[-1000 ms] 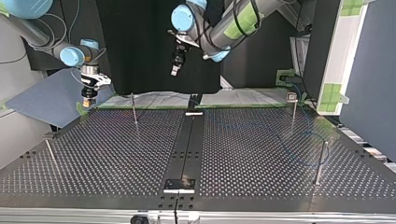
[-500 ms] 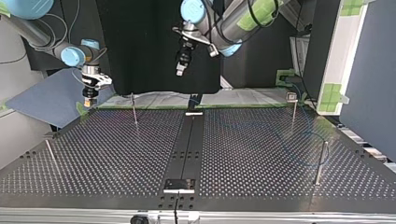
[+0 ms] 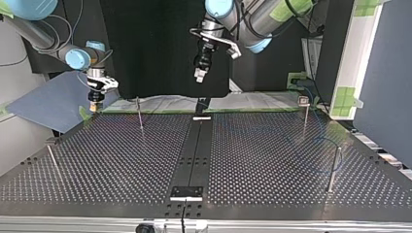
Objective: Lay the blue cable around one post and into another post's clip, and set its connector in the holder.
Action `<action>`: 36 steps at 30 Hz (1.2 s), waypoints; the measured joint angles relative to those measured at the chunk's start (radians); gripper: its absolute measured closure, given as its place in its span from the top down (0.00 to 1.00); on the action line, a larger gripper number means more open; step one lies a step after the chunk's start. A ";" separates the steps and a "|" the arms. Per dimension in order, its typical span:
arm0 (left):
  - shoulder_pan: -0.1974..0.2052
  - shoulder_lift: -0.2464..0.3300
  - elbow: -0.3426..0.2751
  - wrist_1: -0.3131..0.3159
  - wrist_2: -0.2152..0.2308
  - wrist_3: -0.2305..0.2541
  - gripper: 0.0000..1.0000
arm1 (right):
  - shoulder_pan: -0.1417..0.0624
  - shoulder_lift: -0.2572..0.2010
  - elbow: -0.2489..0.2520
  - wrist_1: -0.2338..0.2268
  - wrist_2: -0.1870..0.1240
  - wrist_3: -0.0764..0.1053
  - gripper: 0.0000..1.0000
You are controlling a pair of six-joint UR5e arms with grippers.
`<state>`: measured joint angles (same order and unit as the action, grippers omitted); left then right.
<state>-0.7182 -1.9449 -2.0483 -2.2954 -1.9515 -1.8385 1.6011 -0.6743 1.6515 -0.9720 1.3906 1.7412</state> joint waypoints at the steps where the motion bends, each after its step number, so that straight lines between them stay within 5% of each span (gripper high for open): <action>1: 0.008 0.008 -0.008 0.008 0.007 0.006 1.00 | 0.001 0.000 0.000 0.001 0.000 0.000 0.00; 9: 0.074 0.047 -0.074 0.075 0.063 0.052 1.00 | 0.005 0.001 0.000 0.002 -0.002 0.003 0.00; 15: 0.117 0.048 -0.125 0.125 0.051 0.059 1.00 | 0.009 0.002 0.000 0.002 -0.002 0.003 0.00; 25: 0.135 0.048 -0.201 0.196 0.049 0.075 1.00 | 0.010 0.002 -0.002 -0.001 0.000 0.001 0.00; 36: 0.132 0.048 -0.292 0.205 0.060 0.079 1.00 | 0.012 -0.035 -0.021 0.045 0.013 -0.047 0.00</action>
<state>-0.5861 -1.8965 -2.3400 -2.0905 -1.8912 -1.7595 1.6128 -0.7090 1.6310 -0.9274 1.4034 1.6943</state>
